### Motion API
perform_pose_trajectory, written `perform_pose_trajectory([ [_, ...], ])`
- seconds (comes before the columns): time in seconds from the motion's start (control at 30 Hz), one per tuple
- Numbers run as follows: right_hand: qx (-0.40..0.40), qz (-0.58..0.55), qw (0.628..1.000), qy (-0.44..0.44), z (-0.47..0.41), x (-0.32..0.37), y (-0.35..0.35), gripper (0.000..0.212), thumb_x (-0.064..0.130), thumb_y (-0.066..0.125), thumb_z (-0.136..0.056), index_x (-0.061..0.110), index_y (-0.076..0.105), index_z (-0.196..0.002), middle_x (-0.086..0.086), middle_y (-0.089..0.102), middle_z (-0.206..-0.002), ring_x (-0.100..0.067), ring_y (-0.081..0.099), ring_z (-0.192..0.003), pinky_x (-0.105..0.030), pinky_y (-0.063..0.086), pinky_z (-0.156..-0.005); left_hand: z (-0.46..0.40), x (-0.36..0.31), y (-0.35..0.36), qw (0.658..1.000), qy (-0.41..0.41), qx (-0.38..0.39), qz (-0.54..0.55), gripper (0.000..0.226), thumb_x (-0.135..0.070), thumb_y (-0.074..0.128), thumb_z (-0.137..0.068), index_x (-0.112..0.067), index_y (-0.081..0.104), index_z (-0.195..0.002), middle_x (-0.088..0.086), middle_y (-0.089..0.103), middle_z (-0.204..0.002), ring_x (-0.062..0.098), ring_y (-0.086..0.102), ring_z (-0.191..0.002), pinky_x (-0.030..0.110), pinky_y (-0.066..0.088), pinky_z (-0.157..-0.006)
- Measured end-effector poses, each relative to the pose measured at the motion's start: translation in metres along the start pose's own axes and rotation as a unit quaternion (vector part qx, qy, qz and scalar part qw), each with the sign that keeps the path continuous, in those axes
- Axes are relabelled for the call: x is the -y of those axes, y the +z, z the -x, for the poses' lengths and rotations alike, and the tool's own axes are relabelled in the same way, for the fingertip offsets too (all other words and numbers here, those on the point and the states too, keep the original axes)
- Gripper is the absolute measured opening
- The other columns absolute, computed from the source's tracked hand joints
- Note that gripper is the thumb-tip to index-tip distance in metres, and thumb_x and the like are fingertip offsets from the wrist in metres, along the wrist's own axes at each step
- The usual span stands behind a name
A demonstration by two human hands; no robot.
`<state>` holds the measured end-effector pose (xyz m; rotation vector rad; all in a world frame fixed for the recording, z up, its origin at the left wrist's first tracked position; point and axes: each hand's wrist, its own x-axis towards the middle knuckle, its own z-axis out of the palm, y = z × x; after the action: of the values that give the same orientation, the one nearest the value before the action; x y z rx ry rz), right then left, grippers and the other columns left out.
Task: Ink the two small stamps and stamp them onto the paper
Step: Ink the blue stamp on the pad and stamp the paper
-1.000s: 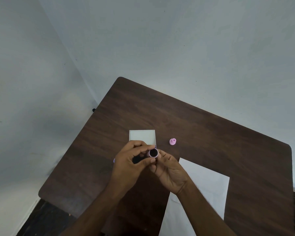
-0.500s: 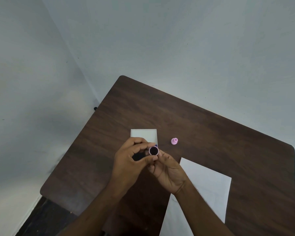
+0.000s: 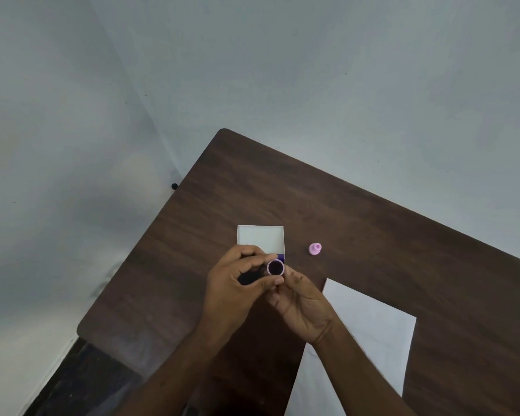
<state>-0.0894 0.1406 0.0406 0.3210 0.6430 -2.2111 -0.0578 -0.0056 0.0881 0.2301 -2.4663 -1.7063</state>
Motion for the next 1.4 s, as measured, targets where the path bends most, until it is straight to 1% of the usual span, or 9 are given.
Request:
perform_pose_trajectory([
  [0.2, -0.056, 0.045, 0.997, -0.026, -0.008, -0.002, -0.013, 0.038, 0.012, 0.054, -0.093, -0.009, 0.052, -0.124, -0.022, 0.056, -0.113, -0.026, 0.051, -0.097, -0.032, 0.055, -0.083, 0.007, 0.033, 0.004, 1.0, -0.028, 0.002, -0.003, 0.05, -0.039, 0.078, -0.067, -0.022, 0.071, -0.113, -0.011, 0.062, -0.109, 0.005, 0.06, -0.104, 0.01, 0.048, -0.086],
  [0.3, -0.133, 0.171, 0.976, -0.037, -0.013, 0.004, -0.022, 0.029, 0.016, 0.061, -0.088, -0.002, 0.065, -0.111, -0.015, 0.068, -0.095, -0.021, 0.062, -0.083, -0.03, 0.055, -0.074, 0.012, 0.062, 0.003, 0.997, -0.065, -0.009, -0.047, 0.053, -0.033, 0.083, -0.064, -0.02, 0.071, -0.114, -0.008, 0.061, -0.11, 0.005, 0.061, -0.099, 0.006, 0.047, -0.082],
  [0.37, -0.198, 0.345, 0.916, -0.048, -0.017, 0.006, -0.027, 0.019, 0.018, 0.065, -0.087, 0.008, 0.071, -0.102, -0.01, 0.072, -0.084, -0.017, 0.062, -0.071, -0.026, 0.053, -0.065, 0.017, 0.083, 0.003, 0.99, -0.109, 0.006, -0.091, 0.052, -0.028, 0.085, -0.067, -0.023, 0.069, -0.116, -0.012, 0.057, -0.112, 0.007, 0.059, -0.102, 0.002, 0.044, -0.079],
  [0.53, -0.257, 0.684, 0.672, -0.119, -0.033, -0.009, -0.038, 0.013, 0.022, 0.067, -0.086, 0.014, 0.067, -0.096, 0.001, 0.069, -0.089, -0.009, 0.061, -0.078, -0.02, 0.048, -0.072, 0.022, 0.121, 0.009, 0.962, -0.13, 0.075, -0.228, 0.078, -0.04, 0.082, -0.069, -0.03, 0.047, -0.138, -0.004, 0.047, -0.137, 0.009, 0.036, -0.124, 0.019, 0.03, -0.097],
  [0.67, -0.182, 0.789, 0.581, -0.079, -0.042, -0.016, -0.043, 0.024, 0.017, 0.059, -0.091, 0.007, 0.061, -0.113, -0.011, 0.063, -0.114, -0.021, 0.057, -0.101, -0.029, 0.043, -0.091, 0.013, 0.127, 0.014, 0.933, -0.073, 0.103, -0.338, 0.095, -0.05, 0.081, -0.064, -0.029, 0.035, -0.145, -0.004, 0.041, -0.147, 0.02, 0.036, -0.13, 0.037, 0.035, -0.099],
  [0.83, -0.084, 0.88, 0.465, -0.05, -0.046, -0.024, -0.045, 0.041, 0.015, 0.057, -0.092, 0.004, 0.049, -0.131, -0.015, 0.051, -0.137, -0.027, 0.046, -0.124, -0.029, 0.03, -0.109, 0.003, 0.127, 0.018, 0.928, -0.05, 0.101, -0.356, 0.099, -0.046, 0.084, -0.059, -0.029, 0.035, -0.143, -0.007, 0.041, -0.147, 0.02, 0.035, -0.124, 0.039, 0.038, -0.094],
  [1.0, -0.083, 0.893, 0.442, -0.013, -0.051, -0.03, -0.047, 0.046, 0.019, 0.051, -0.096, 0.01, 0.038, -0.139, -0.009, 0.041, -0.147, -0.021, 0.037, -0.133, -0.026, 0.019, -0.114, -0.003, 0.129, 0.019, 0.922, -0.054, 0.12, -0.364, 0.092, -0.046, 0.082, -0.063, -0.028, 0.039, -0.143, -0.009, 0.04, -0.148, 0.02, 0.033, -0.124, 0.035, 0.033, -0.096],
  [1.13, -0.113, 0.871, 0.478, 0.011, -0.054, -0.034, -0.045, 0.049, 0.017, 0.056, -0.094, 0.01, 0.038, -0.139, -0.009, 0.04, -0.147, -0.021, 0.037, -0.133, -0.027, 0.021, -0.113, -0.003, 0.129, 0.018, 0.92, -0.06, 0.124, -0.366, 0.09, -0.044, 0.082, -0.063, -0.028, 0.042, -0.142, -0.009, 0.042, -0.147, 0.021, 0.035, -0.124, 0.035, 0.034, -0.094],
  [1.4, -0.114, 0.88, 0.462, -0.003, -0.057, -0.033, -0.045, 0.048, 0.017, 0.058, -0.092, 0.011, 0.04, -0.137, -0.009, 0.042, -0.144, -0.021, 0.039, -0.131, -0.028, 0.023, -0.113, -0.004, 0.125, 0.016, 0.921, -0.062, 0.12, -0.365, 0.089, -0.043, 0.083, -0.062, -0.028, 0.043, -0.14, -0.009, 0.043, -0.146, 0.022, 0.037, -0.122, 0.035, 0.034, -0.093],
])
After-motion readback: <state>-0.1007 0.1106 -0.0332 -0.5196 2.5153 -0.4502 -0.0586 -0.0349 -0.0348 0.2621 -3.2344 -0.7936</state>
